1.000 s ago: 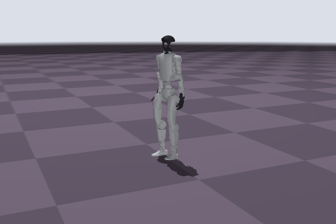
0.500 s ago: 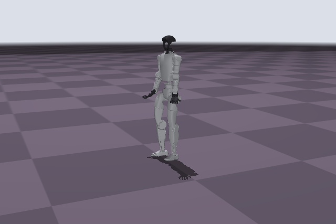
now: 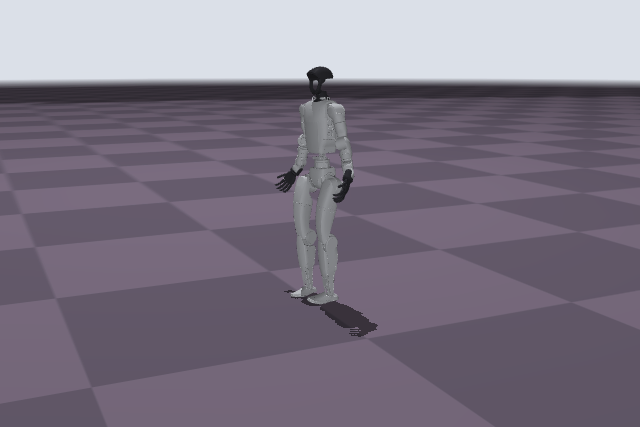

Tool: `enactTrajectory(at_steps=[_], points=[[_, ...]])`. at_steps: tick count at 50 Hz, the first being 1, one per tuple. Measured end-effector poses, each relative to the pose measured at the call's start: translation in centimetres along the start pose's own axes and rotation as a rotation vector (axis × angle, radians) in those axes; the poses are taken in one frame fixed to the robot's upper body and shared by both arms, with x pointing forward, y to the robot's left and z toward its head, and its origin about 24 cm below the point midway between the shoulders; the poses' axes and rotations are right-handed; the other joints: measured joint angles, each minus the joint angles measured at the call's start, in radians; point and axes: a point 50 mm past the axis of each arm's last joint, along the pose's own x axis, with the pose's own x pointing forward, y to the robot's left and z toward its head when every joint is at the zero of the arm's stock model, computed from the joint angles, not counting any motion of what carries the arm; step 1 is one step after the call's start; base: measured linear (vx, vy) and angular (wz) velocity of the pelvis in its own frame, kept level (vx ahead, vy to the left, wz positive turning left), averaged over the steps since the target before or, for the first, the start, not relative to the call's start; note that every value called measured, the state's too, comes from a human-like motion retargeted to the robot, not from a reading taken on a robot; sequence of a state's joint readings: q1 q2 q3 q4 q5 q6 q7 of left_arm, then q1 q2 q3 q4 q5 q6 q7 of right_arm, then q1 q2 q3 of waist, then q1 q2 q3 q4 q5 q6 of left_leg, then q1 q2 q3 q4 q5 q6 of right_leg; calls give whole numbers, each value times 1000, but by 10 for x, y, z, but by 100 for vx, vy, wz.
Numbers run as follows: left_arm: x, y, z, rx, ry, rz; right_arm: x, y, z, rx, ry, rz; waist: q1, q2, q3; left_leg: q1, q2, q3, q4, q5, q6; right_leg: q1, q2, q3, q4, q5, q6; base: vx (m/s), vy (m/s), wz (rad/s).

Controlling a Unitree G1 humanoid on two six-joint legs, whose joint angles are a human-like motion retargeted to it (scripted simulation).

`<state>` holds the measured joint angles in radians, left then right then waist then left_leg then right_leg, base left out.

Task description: Kungfu

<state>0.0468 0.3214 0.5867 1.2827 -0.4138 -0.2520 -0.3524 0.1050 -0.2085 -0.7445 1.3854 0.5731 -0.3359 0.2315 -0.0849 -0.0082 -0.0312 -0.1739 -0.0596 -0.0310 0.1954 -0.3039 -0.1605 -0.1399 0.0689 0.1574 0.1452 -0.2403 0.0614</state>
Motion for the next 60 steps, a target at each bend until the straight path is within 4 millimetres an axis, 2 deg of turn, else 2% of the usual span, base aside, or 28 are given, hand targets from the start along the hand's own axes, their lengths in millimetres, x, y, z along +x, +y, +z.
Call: enactTrajectory(at_steps=[4, 6, 8, 10, 12, 13, 15, 17, 20, 22, 23, 24, 25, 27, 30, 33, 38, 44, 46, 48, 50, 52, 53, 55, 57, 58, 59, 60], points=[[0, 3, 19, 1336, 359, -384, 0, -11, 11, -1302, 171, 257, 35, -11, 25, -1, -7, 13, 27, -8, -26, 25, -52, -130, -28, -10, 10, -5, -3, -9], [3, 7, 32, 1925, 583, -475, 1, -14, 12, -1879, 237, 365, 62, -16, 32, 1, -7, 14, 39, 5, -34, 31, -52, -128, -31, -1, -6, -2, 0, -13], [8, 3, 37, 2337, 641, -512, 3, -11, 13, -2322, 197, 444, 69, -19, 32, -1, -25, -22, 50, 24, -26, 32, -50, -107, -29, 30, -23, 3, 0, -3], [9, -1, 30, 2526, 568, -555, 5, -3, 11, -2575, 50, 501, 68, -20, 35, 2, -34, -33, 49, 55, 11, 35, -54, -94, -31, 72, -38, 8, 1, -11], [6, 0, 17, 2512, 541, -579, 3, 1, 4, -2596, -57, 493, 62, -15, 37, 9, -25, -9, 39, 82, 38, 39, -58, -107, -35, 101, -56, 8, 3, 0], [4, 2, 9, 2461, 561, -583, 1, 0, -1, -2550, -65, 468, 59, -12, 36, 11, -20, 4, 36, 92, 46, 40, -59, -112, -37, 113, -66, 14, 2, 9], [-3, 5, -8, 2304, 639, -593, -3, -5, -13, -2387, 9, 410, 59, -12, 34, 16, -14, 24, 32, 107, 68, 43, -60, -117, -35, 122, -83, 17, 0, 13], [-7, 5, -22, 2128, 706, -608, -10, -12, -27, -2168, 160, 384, 63, -17, 30, 20, -23, 15, 30, 95, 97, 45, -74, -139, -23, 116, -76, 19, 1, 19], [-9, 1, -29, 1971, 740, -612, -18, -19, -43, -1865, 334, 371, 76, -19, 22, 21, -37, -12, 22, 94, 155, 22, -97, -200, 39, 107, -24, 18, 3, 10], [-7, -1, -27, 1961, 727, -601, -20, -19, -47, -1763, 372, 363, 82, -19, 13, 15, -27, 9, 10, 93, 172, -45, -104, -222, 137, 160, 99, 10, -3, -28], [-6, -1, -24, 1970, 713, -591, -19, -15, -48, -1742, 375, 365, 88, -19, 8, 5, -12, 27, 12, 85, 173, -95, -85, -219, 199, 216, 175, -8, -41, -75], [-4, -2, -20, 1981, 691, -578, -15, -7, -45, -1740, 357, 369, 96, -17, 13, -19, 30, 47, 32, 74, 149, -167, -55, -279, 288, 246, 200, -25, -89, -110], [-1, -5, -15, 1992, 664, -563, -10, 2, -40, -1748, 329, 373, 106, -15, 23, -50, 87, 68, 62, 61, 112, -251, -20, -371, 391, 263, 200, -34, -92, -104], [1, -7, -14, 2003, 651, -555, -4, 11, -31, -1789, 271, 368, 102, 15, 35, -65, 107, 90, 67, 68, 120, -392, -29, -472, 614, 263, 200, -26, -28, -57], [1, -4, -14, 2004, 701, -536, -1, 19, -27, -1834, 194, 355, 76, 63, 28, -86, 127, 101, 62, 77, 151, -581, -100, -593, 997, 178, 200, -7, 19, 0], [-2, 1, -17, 1974, 723, -528, -4, 21, -32, -1830, 153, 366, 46, 96, -3, -102, 134, 101, 39, 83, 183, -738, -156, -659, 1290, 73, 200, 11, 7, 37], [-5, 3, -21, 1920, 704, -523, -7, 21, -39, -1819, 151, 395, -2, 138, -23, -115, 156, 102, 42, 67, 206, -892, -183, -708, 1527, -58, 200, 8, -2, 31], [-4, -5, -26, 1918, 651, -528, -6, 28, -36, -1792, 92, 386, -16, 123, -31, -183, 147, 91, 191, -8, 181, -948, -170, -655, 1516, -113, 200, 2, -10, 3], [-4, -5, -26, 1896, 611, -477, -2, 33, -27, -1790, 44, 378, -13, 119, -26, -191, 140, 93, 227, -33, 174, -935, -166, -629, 1463, -95, 200, -7, -9, -30], [-10, 0, -31, 1785, 514, -365, 2, 35, -11, -1802, -10, 343, -5, 122, -23, -182, 135, 102, 235, -38, 163, -905, -139, -597, 1374, -55, 200, -8, -11, -54], [-25, 12, -45, 1563, 431, -251, 4, 29, 13, -1830, -98, 283, -2, 137, -41, -146, 125, 133, 182, 13, 138, -842, -104, -558, 1237, 4, 200, -2, -10, -75], [-40, 30, -54, 1339, 442, -153, 2, 30, 35, -1813, -251, 231, 6, 160, -52, -88, 147, 215, 88, 174, 57, -721, -51, -524, 1018, 102, 200, -11, -21, -54], [-44, 36, -50, 1248, 425, -126, 0, 33, 43, -1779, -334, 208, 14, 171, -44, -74, 166, 242, 65, 291, -11, -646, -19, -500, 890, 163, 200, -32, -23, -2], [-43, 49, -19, 1071, 309, -58, -7, 44, 49, -1659, -507, 193, 7, 194, -20, -122, 118, 213, 56, 545, -101, -523, -6, -419, 575, 336, 200, -50, 27, 107], [-26, 43, 53, 859, 19, 1, -18, 60, 54, -1479, -672, 202, -68, 121, 56, -218, -13, 228, 206, 621, -101, -363, -170, -299, 358, 456, 200, -62, 59, 297], [-20, 33, 109, 723, -207, 1, -26, 75, 52, -1365, -761, 240, -90, 86, 102, -243, 12, 280, 275, 599, -101, -286, -230, -261, 285, 528, 200, -64, -13, 272], [-22, 16, 172, 578, -460, -9, -36, 94, 50, -1250, -848, 293, -100, 67, 141, -262, 78, 282, 292, 547, -101, -230, -243, -247, 218, 512, 200, -70, -75, 205], [-35, -3, 236, 417, -717, -46, -47, 114, 49, -1132, -933, 353, -104, 57, 176, -278, 166, 259, 283, 479, -101, -184, -231, -245, 155, 452, 200, -77, -83, 120]])
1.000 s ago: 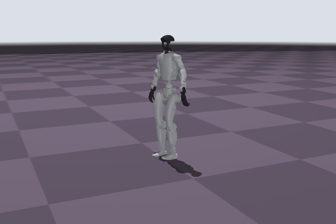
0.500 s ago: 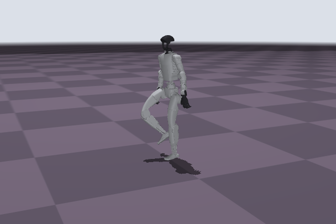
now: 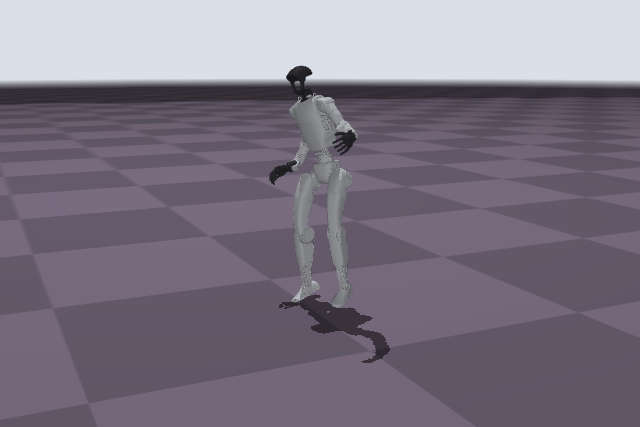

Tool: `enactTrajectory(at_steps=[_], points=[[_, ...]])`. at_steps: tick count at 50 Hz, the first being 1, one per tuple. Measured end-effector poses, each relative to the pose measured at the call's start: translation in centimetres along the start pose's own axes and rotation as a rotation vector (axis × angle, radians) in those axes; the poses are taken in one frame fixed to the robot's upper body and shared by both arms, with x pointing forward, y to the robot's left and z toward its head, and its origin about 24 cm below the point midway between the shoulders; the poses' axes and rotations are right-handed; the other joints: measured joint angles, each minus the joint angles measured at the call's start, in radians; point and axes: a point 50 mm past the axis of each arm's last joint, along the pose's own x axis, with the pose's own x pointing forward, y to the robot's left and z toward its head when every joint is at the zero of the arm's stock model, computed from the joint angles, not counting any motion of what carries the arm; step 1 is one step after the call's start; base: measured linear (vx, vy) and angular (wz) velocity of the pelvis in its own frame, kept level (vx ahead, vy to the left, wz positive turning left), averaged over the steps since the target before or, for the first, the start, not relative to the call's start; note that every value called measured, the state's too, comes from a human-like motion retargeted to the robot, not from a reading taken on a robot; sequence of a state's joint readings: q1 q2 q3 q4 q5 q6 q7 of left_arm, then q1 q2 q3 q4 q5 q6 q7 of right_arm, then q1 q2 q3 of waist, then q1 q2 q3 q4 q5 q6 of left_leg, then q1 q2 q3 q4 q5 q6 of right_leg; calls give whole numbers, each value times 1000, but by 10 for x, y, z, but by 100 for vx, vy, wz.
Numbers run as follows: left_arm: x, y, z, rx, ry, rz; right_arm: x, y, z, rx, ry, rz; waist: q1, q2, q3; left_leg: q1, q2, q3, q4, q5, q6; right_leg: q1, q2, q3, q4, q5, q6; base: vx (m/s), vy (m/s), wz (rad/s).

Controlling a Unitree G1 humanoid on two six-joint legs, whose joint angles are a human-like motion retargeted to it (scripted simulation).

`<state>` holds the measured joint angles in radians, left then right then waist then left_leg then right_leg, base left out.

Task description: Kungfu

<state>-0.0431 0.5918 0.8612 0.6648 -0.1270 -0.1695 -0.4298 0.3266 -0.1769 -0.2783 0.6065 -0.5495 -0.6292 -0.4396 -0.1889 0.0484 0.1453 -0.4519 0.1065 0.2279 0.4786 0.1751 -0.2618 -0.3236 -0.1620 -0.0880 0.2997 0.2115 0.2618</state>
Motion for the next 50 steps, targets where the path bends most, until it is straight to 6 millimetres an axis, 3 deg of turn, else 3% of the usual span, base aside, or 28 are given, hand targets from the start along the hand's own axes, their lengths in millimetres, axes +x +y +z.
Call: enactTrajectory(at_steps=[1, 2, 3, 5, 7, 8, 10, 12, 15, 17, 19, 22, 27, 30, 34, 38, 42, 45, 47, 50], points=[[29, -5, 70, -128, -286, 7, 7, 4, 19, 86, -75, -45, 25, 7, 45, -1, 88, -21, -28, -72, 41, 42, 7, -28, 39, -180, -55, -79, -68, 58], [43, -12, 140, -257, -560, -23, 12, 7, 37, 169, -141, -84, 64, 16, 83, -3, 171, -37, -64, -122, 89, 65, 26, -50, 88, -338, -131, -69, -42, -14], [45, -25, 208, -372, -813, -112, 15, 7, 51, 245, -190, -111, 128, 31, 108, -7, 242, -43, -116, -126, 152, 52, 71, -58, 157, -451, -245, -45, -47, -82], [21, -73, 318, -577, -1231, -400, 22, 6, 73, 404, -258, -102, 286, -15, 128, 48, 314, 7, -234, -91, 216, 16, 86, -5, 263, -554, -327, 5, -45, -140], [-11, -164, 369, -772, -1405, -810, 5, 5, 65, 582, -219, 41, 331, -50, 23, 73, 314, 16, -366, -32, 254, -73, 121, 73, 423, -635, -316, 94, -10, 6], [-19, -192, 367, -852, -1408, -971, -9, 11, 60, 680, -191, 190, 244, -77, -100, 26, 300, 41, -415, -5, 274, -139, 92, 51, 466, -667, -316, 116, 19, 151], [-35, -247, 355, -1102, -1325, -1305, -28, 13, 50, 849, -128, 387, 86, -26, -236, -19, 288, 132, -457, 19, 281, -186, 35, -31, 514, -712, -328, 77, 48, 207], [-69, -292, 358, -1308, -1259, -1695, -20, 8, 56, 1067, -164, 466, -23, 42, -155, -3, 312, 262, -424, -14, 336, -143, 27, -79, 527, -734, -332, -10, 63, 152], [-115, -349, 352, -1419, -1030, -2130, -10, 13, 68, 1434, -197, 577, -115, 83, -20, 51, 364, 375, -444, 46, 299, -68, 32, -115, 526, -736, -331, -14, 36, 54], [-130, -377, 341, -1468, -837, -2211, -13, 24, 74, 1601, -192, 622, -144, 81, 11, 45, 378, 337, -415, 52, 299, -45, 21, -127, 510, -724, -330, 7, 8, 10], [-140, -397, 329, -1516, -668, -2241, -17, 27, 76, 1693, -190, 605, -135, 77, 14, 73, 388, 411, -416, 59, 291, -43, 14, -122, 500, -712, -329, 16, 4, -26], [-150, -411, 316, -1499, -535, -2283, -20, 20, 74, 1740, -212, 541, -90, 64, 8, 114, 377, 473, -434, 81, 273, -48, -5, -103, 485, -694, -323, 8, 7, -46], [-149, -409, 309, -1284, -557, -2313, -27, -5, 68, 1726, -255, 478, -27, 57, -18, 103, 350, 441, -419, 116, 269, -26, -40, -97, 440, -668, -294, 37, 17, -1], [-140, -398, 312, -1138, -639, -2305, -27, -31, 66, 1644, -301, 430, 12, 64, -44, 73, 340, 386, -385, 119, 248, 8, -58, -112, 409, -658, -269, 49, 23, 53], [-114, -366, 330, -823, -900, -2146, -13, -78, 89, 1324, -486, 386, 58, 93, -93, -30, 326, 295, -272, 67, 208, 73, -85, -178, 336, -641, -219, 49, 23, 126], [-85, -323, 356, -484, -1191, -1807, 10, -108, 143, 831, -758, 418, 160, 109, -136, -118, 267, 176, -172, 8, 194, 172, -115, -244, 243, -612, -155, 36, 21, 142], [-71, -292, 385, -258, -1378, -1484, 39, -119, 214, 487, -1036, 454, 274, 113, -196, -172, 154, 77, -141, -20, 203, 312, -103, -307, 120, -572, -69, 49, 27, 221], [-72, -277, 409, -128, -1489, -1275, 66, -124, 281, 300, -1231, 431, 356, 92, -231, -218, 67, 14, -118, -25, 211, 404, -70, -353, 36, -539, -23, 34, 7, 256], [-79, -274, 423, -113, -1556, -1168, 83, -141, 322, 116, -1331, 380, 445, 58, -249, -241, 19, -6, -99, -34, 209, 442, -65, -388, 0, -529, -9, 14, -6, 196], [-98, -274, 441, -137, -1656, -1067, 122, -166, 363, -279, -1351, 218, 623, 2, -242, -268, -13, -19, -67, -53, 196, 470, -69, -397, -29, -535, 0, 7, -22, 92]])
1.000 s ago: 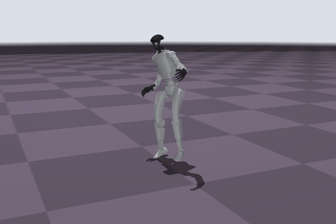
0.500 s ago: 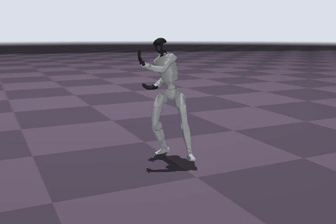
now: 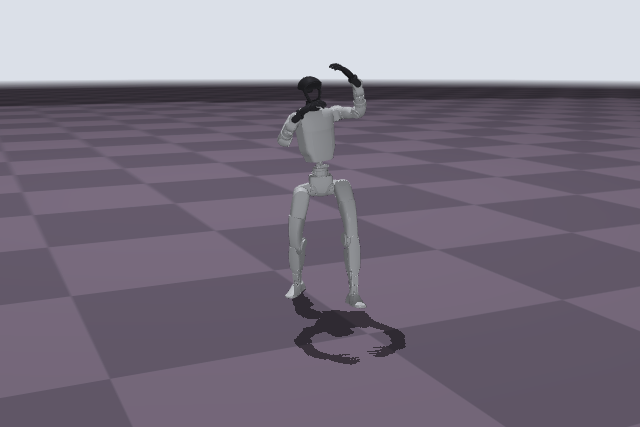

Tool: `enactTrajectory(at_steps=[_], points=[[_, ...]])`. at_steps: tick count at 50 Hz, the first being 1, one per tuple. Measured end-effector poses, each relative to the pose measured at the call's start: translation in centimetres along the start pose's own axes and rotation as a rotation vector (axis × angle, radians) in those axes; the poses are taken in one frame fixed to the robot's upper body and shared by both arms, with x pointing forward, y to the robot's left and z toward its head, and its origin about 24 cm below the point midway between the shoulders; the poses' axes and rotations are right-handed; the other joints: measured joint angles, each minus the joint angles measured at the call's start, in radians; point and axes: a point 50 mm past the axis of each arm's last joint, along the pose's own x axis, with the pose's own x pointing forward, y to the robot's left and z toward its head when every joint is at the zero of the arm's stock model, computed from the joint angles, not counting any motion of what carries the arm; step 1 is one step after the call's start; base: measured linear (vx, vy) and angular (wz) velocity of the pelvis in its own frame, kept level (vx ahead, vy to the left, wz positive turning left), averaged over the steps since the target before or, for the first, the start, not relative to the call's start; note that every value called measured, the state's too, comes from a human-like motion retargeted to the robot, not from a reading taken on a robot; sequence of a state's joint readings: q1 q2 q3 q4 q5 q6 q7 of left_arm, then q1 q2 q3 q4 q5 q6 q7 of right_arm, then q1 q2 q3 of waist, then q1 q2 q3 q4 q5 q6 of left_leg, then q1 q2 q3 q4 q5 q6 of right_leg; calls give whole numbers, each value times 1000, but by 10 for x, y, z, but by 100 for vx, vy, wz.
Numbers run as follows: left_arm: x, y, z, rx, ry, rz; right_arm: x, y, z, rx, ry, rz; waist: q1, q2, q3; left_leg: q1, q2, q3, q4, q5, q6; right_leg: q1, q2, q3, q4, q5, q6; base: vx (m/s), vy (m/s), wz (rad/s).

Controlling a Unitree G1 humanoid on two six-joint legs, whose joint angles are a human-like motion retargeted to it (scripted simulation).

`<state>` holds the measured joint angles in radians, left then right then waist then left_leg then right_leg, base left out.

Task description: Kungfu

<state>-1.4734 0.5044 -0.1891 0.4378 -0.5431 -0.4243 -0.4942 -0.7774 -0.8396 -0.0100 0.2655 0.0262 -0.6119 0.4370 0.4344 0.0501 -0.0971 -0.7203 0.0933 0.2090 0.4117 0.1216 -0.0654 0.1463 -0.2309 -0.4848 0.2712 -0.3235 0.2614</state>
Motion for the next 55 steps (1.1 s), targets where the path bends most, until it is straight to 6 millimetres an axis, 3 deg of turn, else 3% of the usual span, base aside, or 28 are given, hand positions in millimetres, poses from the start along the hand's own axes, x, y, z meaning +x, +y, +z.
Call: enactTrajectory(at_steps=[2, 3, 5, 7, 10, 13, 17, 20, 23, 29, 32, 34, 35, 36, 38, 40, 42, 43, 45, 48, 50, 52, 55], points=[[11, -2, 9, 51, -25, -9, 22, -4, -52, -265, 260, -33, 86, -27, 40, 4, -5, -7, 14, -9, -9, 23, 0, 26, -12, -4, 0, 3, -41, 29], [16, -2, 13, 76, -32, -18, 21, -6, -83, -430, 477, -85, 115, -35, 60, 6, -7, -13, 21, -13, -14, 34, 5, 45, -19, -6, 0, 2, -43, 41], [23, -5, 18, 109, -37, -31, -16, -29, -124, -759, 1064, -100, 149, -56, 77, -9, -14, -37, 31, -18, -25, 45, 31, 79, -39, -10, 0, 7, -40, 70], [27, -7, 21, 123, -46, -37, -36, -14, -134, -727, 1280, 12, 150, -71, 87, -20, -35, -68, 31, -19, -37, 63, 53, 86, -59, -16, 0, 19, -32, 102], [22, -4, 21, 185, -6, -61, -7, -5, -126, -554, 1070, -118, 106, -92, 108, -3, -71, -87, 24, -29, -60, 99, 60, 103, -72, -40, -3, 19, -19, 65], [7, 11, 21, 239, 31, 15, 28, 5, -107, -594, 792, -314, 95, -97, 110, -21, -44, -64, 54, -51, -72, 82, 56, 109, -70, -74, -45, 3, -9, -43], [-11, 10, 13, 194, 54, 75, 38, 19, -98, -512, 697, -422, 74, -101, 103, -48, -31, -55, 100, -77, -60, 68, 50, 112, -63, -65, -44, 6, -7, -26], [-24, -2, 2, 154, 92, 70, 39, 31, -100, -286, 737, -501, 52, -108, 97, -60, -35, -58, 131, -110, -50, 76, 51, 105, -82, -27, -30, 32, -14, -4], [-41, -23, -8, 116, 116, 47, 39, 40, -100, 56, 743, -614, 52, -132, 91, -66, -58, -55, 155, -156, -39, 80, 31, 109, -96, 50, -5, 28, -9, -14], [-73, -74, -20, 130, 107, 65, 42, 57, -101, 850, 625, -810, 81, -113, 63, -71, 21, -119, 196, -203, -26, 53, 118, 130, -104, 394, 0, 39, -26, -35], [-89, -88, -25, 179, 133, 115, 47, 88, -96, 1258, 507, -769, 58, -100, 45, -22, 45, -120, 188, -248, 3, 29, 122, 149, -33, 607, 0, 60, -10, -8], [-101, -85, -31, 229, 185, 160, 50, 115, -87, 1511, 393, -663, 7, -71, 30, 46, 24, -127, 161, -277, 35, 8, 121, 208, 57, 706, 0, 61, 17, 37], [-107, -81, -35, 259, 217, 188, 50, 128, -80, 1626, 324, -602, -28, -51, 24, 82, 12, -139, 144, -287, 49, -8, 134, 245, 112, 728, 0, 53, 7, 69], [-114, -72, -38, 304, 254, 231, 45, 141, -74, 1714, 265, -547, -74, -27, 25, 114, 10, -167, 130, -292, 51, -44, 188, 290, 181, 637, 0, 50, -3, 87], [-130, -51, -47, 408, 339, 325, 28, 167, -61, 1840, 191, -470, -166, 17, 33, 183, -10, -218, 101, -301, 61, -123, 299, 398, 315, 464, 0, 49, -5, 99], [-147, -27, -55, 550, 436, 389, -2, 193, -49, 1884, 178, -467, -246, 47, 50, 261, -36, -255, 67, -308, 68, -210, 396, 493, 416, 333, 0, 46, 8, 73], [-168, -5, -70, 754, 588, 391, -45, 222, -32, 1882, 235, -502, -314, 66, 57, 352, -71, -244, -6, -290, 97, -299, 397, 535, 424, 285, 0, 41, 45, 36], [-180, 3, -80, 861, 681, 369, -72, 235, -22, 1875, 293, -517, -350, 64, 59, 406, -111, -219, -67, -265, 127, -348, 350, 546, 414, 271, 0, 37, 58, 44], [-208, 19, -96, 1062, 871, 274, -129, 252, 2, 1852, 399, -556, -436, 58, 76, 488, -167, -214, -145, -235, 159, -444, 300, 529, 357, 261, -53, 34, 32, 81], [-252, 49, -102, 1215, 1250, 128, -209, 255, 41, 1811, 568, -672, -593, 62, 126, 578, -216, -267, -192, -225, 189, -556, 308, 530, 165, 324, -136, 20, -2, 111], [-283, 68, -91, 1241, 1529, 59, -251, 247, 67, 1742, 676, -768, -678, 44, 173, 642, -249, -286, -210, -225, 204, -608, 299, 539, 23, 396, -178, 11, -8, 65], [-307, 84, -71, 1277, 1695, 115, -283, 232, 86, 1635, 758, -856, -752, 5, 217, 706, -278, -294, -223, -228, 215, -647, 267, 510, -99, 445, -174, 7, -13, 38], [-319, 98, -50, 1327, 1676, 182, -311, 208, 104, 1428, 847, -913, -834, -26, 259, 771, -276, -300, -244, -229, 222, -719, 281, 484, -232, 443, -204, 0, -17, 13]])
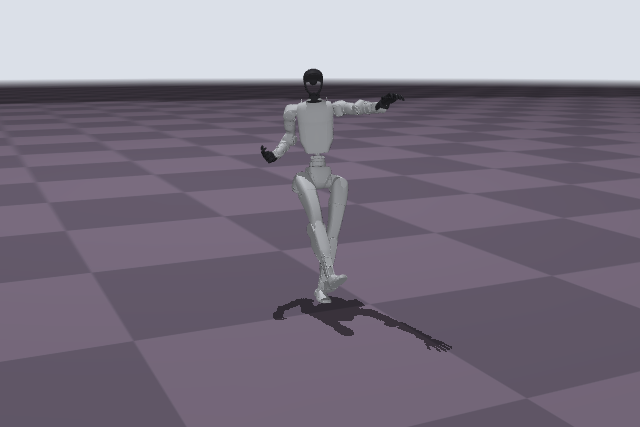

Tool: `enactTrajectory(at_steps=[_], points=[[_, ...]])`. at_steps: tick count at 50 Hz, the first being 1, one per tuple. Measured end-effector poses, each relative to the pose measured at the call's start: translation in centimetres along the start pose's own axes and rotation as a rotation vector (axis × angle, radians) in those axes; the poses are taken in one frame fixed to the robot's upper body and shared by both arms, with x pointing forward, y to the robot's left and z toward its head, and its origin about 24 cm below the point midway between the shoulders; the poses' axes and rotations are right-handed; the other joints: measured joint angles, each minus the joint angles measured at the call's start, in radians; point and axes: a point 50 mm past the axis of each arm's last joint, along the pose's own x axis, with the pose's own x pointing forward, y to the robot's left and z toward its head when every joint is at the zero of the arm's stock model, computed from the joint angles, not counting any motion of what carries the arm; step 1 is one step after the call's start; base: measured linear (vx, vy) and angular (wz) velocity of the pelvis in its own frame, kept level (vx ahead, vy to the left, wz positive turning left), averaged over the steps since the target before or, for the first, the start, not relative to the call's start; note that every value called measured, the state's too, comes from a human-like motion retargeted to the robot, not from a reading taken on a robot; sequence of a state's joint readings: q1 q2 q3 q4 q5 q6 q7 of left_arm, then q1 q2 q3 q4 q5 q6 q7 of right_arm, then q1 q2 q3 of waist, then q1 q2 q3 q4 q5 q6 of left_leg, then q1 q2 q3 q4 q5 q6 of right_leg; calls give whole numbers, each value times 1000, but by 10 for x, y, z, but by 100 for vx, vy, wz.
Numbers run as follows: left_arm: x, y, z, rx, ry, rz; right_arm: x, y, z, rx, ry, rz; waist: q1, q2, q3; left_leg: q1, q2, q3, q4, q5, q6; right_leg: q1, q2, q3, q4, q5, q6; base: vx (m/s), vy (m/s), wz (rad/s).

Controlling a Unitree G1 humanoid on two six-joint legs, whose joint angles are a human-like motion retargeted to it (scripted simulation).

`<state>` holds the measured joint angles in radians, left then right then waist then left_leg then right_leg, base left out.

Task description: Kungfu

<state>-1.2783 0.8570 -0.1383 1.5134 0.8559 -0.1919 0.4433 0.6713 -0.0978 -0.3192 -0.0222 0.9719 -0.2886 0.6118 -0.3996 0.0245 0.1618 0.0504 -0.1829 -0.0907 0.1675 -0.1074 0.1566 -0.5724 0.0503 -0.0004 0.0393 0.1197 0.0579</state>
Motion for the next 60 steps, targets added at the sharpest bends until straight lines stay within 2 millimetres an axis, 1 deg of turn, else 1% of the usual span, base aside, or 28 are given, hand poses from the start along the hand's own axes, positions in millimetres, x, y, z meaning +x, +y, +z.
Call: enactTrajectory(at_steps=[2, 5, 10, 14, 15, 17, 20, 22, 25, 27, 28, 30, 32, 33, 34, 35, 36, 37, 39, 40, 42, 45, 48, 50, 53, 55, 57, 60], points=[[-2, 2, 1, -11, -72, 59, -7, -2, 14, -104, -50, -26, -20, 2, 8, 15, 18, 2, -13, 0, 2, -48, 21, -3, -42, -44, -35, -4, -11, 6], [-6, -3, 5, -11, -114, 89, -1, 2, 31, -228, -110, 1, -18, 9, 10, 25, 29, 13, -29, 3, 5, -82, 10, -60, -20, -59, -48, 0, 0, 0], [-12, -15, 12, -32, -173, 69, 37, 21, 50, -312, -156, 198, 21, 26, -20, -11, 37, 35, -24, 4, -13, -42, -11, -22, 88, -33, -53, 1, 5, -7], [-25, -18, 24, -200, -302, 71, 75, 60, 71, -464, -308, 393, 111, 41, -66, -80, 44, 46, -5, 4, -40, 70, -34, 12, 161, -105, -15, -1, 0, -30], [-30, -18, 25, -277, -336, 37, 84, 75, 75, -516, -376, 439, 138, 45, -85, -110, 45, 45, 5, 4, -50, 98, -40, 22, 184, -136, -1, -6, -4, -41], [-45, -21, 31, -497, -390, -146, 106, 111, 79, -612, -547, 505, 207, 44, -128, -179, 50, 47, 31, 2, -69, 157, -45, 49, 240, -183, 19, -11, -3, -52], [-90, -40, 46, -857, -555, -577, 134, 172, 95, -686, -859, 566, 346, 22, -187, -283, 61, 57, 78, -1, -101, 274, -62, 86, 322, -242, 69, -18, 1, -68], [-134, -69, 55, -1102, -587, -841, 154, 209, 118, -708, -1062, 567, 431, 3, -214, -346, 71, 53, 116, -3, -116, 375, -89, 67, 354, -267, 96, -25, -5, -16], [-211, -110, 62, -1435, -570, -1170, 184, 254, 174, -737, -1308, 494, 540, -47, -233, -455, 69, 34, 195, -11, -133, 547, -147, -28, 343, -270, 107, -35, -20, 55], [-270, -137, 59, -1617, -445, -1364, 204, 275, 215, -886, -1441, 440, 614, -91, -226, -556, 62, 30, 291, -32, -143, 659, -164, -91, 295, -223, 106, -37, -39, 74], [-301, -147, 55, -1704, -359, -1453, 217, 282, 235, -1032, -1485, 389, 655, -117, -223, -610, 65, 40, 345, -46, -148, 709, -156, -96, 261, -177, 112, -42, -50, 52], [-355, -158, 38, -1874, -127, -1580, 255, 274, 272, -1403, -1431, 167, 735, -193, -206, -725, 59, 69, 455, -73, -146, 788, -140, -73, 180, -62, 198, -48, -64, 29], [-387, -162, 22, -2002, 111, -1601, 293, 221, 308, -1733, -1040, -291, 806, -240, -177, -825, 98, 51, 559, -98, -173, 822, -91, -124, 121, -167, 201, -40, -65, 34], [-397, -162, 15, -2052, 209, -1574, 300, 184, 320, -1820, -724, -540, 831, -267, -161, -849, 75, 68, 578, -97, -162, 833, -121, -146, 111, -256, 194, -24, -32, 56], [-401, -161, 11, -2066, 254, -1543, 300, 161, 325, -1845, -492, -640, 853, -274, -146, -872, 68, 71, 596, -94, -159, 831, -120, -154, 114, -328, 170, -17, -20, 64], [-403, -160, 8, -2063, 272, -1511, 299, 148, 326, -1841, -306, -662, 872, -272, -131, -896, 70, 68, 613, -91, -160, 822, -105, -156, 123, -393, 137, -23, -23, 78], [-402, -160, 8, -2026, 249, -1494, 298, 154, 329, -1784, -353, -598, 867, -262, -118, -907, 63, 53, 615, -80, -168, 813, -82, -150, 134, -429, 119, -27, -20, 94], [-401, -160, 7, -1993, 234, -1476, 298, 164, 331, -1739, -438, -531, 853, -251, -109, -915, 57, 37, 616, -72, -178, 806, -59, -150, 144, -459, 103, -27, -11, 108], [-399, -160, 2, -1960, 239, -1433, 298, 198, 325, -1697, -757, -395, 796, -226, -114, -917, 56, 20, 614, -73, -203, 805, -26, -173, 154, -489, 83, -18, 5, 75], [-398, -160, -1, -1964, 251, -1407, 297, 214, 316, -1681, -931, -338, 769, -212, -122, -918, 64, 23, 612, -77, -215, 807, -19, -186, 153, -494, 78, -9, 14, 22], [-393, -158, -11, -1954, 269, -1365, 297, 229, 295, -1694, -1159, -318, 733, -209, -144, -921, 93, 62, 601, -93, -213, 797, -24, -188, 147, -484, 84, -2, 6, 0], [-382, -159, -26, -1854, 270, -1321, 307, 218, 275, -1768, -1058, -310, 722, -226, -164, -912, 154, 150, 576, -119, -169, 785, -42, -188, 130, -427, 116, 8, -6, -22], [-359, -164, -42, -1690, 268, -1241, 310, 209, 266, -1652, -954, -288, 726, -240, -161, -887, 194, 213, 564, -163, -118, 785, -63, -196, 110, -333, 164, 13, -15, -32], [-344, -168, -55, -1562, 278, -1187, 309, 207, 260, -1536, -945, -228, 725, -245, -166, -864, 221, 260, 548, -171, -110, 791, -77, -201, 95, -260, 201, 37, -19, -41], [-316, -170, -79, -1333, 282, -1100, 310, 209, 242, -1336, -939, -113, 721, -224, -204, -860, 283, 212, 534, -140, -176, 774, -10, -194, 81, -109, 204, 39, -34, -63], [-298, -175, -87, -1205, 286, -1058, 311, 212, 226, -1209, -915, -28, 712, -207, -222, -841, 306, 168, 521, -135, -213, 756, 19, -215, 105, 17, 204, 36, -32, -50], [-277, -184, -83, -1121, 277, -1038, 311, 218, 210, -1065, -879, 73, 700, -187, -225, -792, 311, 129, 488, -144, -232, 734, 29, -238, 165, 148, 204, 29, -21, -29], [-243, -198, -53, -1111, 246, -1019, 309, 236, 191, -822, -842, 273, 676, -138, -214, -688, 324, 109, 430, -173, -216, 686, 34, -251, 315, 325, 204, 45, -4, -4]])
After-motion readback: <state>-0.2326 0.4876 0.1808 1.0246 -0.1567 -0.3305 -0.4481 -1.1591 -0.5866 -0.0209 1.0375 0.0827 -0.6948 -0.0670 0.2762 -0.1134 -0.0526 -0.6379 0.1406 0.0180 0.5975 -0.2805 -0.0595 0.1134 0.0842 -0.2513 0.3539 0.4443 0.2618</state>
